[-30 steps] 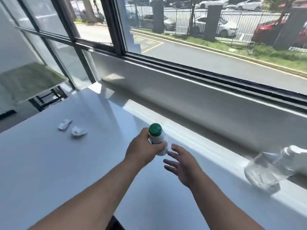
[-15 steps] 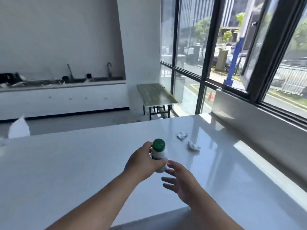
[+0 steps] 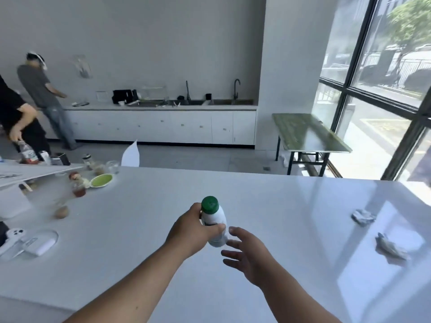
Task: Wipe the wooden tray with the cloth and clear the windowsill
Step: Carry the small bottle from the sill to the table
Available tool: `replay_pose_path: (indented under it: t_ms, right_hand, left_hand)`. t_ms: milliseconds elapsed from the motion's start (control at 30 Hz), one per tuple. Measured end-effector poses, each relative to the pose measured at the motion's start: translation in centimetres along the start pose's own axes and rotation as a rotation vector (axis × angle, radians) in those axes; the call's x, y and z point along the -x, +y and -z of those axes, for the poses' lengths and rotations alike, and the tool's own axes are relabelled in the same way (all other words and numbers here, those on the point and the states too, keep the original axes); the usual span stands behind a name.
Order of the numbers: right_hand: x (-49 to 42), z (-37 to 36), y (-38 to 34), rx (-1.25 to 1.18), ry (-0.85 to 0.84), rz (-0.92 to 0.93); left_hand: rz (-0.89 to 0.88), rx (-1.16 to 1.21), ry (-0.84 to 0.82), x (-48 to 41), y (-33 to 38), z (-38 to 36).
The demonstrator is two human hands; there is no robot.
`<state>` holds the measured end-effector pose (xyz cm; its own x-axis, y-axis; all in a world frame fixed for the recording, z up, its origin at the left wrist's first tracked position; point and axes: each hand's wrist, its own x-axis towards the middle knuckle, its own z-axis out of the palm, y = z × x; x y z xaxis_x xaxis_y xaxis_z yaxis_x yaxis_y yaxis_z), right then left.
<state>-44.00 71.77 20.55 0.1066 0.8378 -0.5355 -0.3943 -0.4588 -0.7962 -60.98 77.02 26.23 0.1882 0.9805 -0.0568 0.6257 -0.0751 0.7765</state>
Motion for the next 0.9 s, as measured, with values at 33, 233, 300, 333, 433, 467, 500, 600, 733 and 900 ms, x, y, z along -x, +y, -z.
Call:
replay_pose_path:
  t_ms: [33, 233, 300, 333, 433, 467, 500, 600, 733, 900]
  right_hand:
    - [-1.8, -0.7, 0.1, 0.012, -0.021, -0.031]
    - [-13.6, -3.1, 0.1, 0.071, -0.088, -0.210]
    - [-17.5, -2.9, -0.3, 0.079, -0.087, -0.249]
    - [-19.4, -2.7, -0.4, 0.081, -0.077, -0.267]
    - [-24.6, -1.8, -0.4, 0.078, -0.038, -0.304]
    - [-26.2, -1.5, -0.3, 0.075, -0.029, -0.312]
    - [-27.6, -1.2, -0.1, 0.074, -0.022, -0.317]
    - [-30.8, -0.9, 0.4, 0.079, -0.018, -0.327]
    - [-32.9, -0.9, 0.8, 0.160, -0.031, -0.356]
    - [-32.4, -0.8, -0.3, 0.286, -0.021, -0.352]
  left_hand:
    - [0.034, -0.005, 0.004, -1.3, -1.0, 0.1]
    - [0.226, -0.027, -0.016, -10.7, -6.6, -1.3]
    - [0.272, -0.033, -0.035, -14.0, -7.9, -2.3]
    - [0.291, -0.034, -0.043, -15.5, -8.5, -3.0]
    - [0.348, -0.040, -0.052, -19.4, -10.1, -5.3]
    - [0.357, -0.050, -0.049, -20.5, -10.6, -6.1]
    - [0.357, -0.066, -0.039, -21.5, -11.0, -6.9]
    - [0.346, -0.105, 0.010, -23.9, -12.1, -8.7]
    - [0.377, -0.110, -0.039, -25.6, -13.6, -10.2]
    - [0.401, -0.096, -0.210, -26.4, -14.7, -9.6]
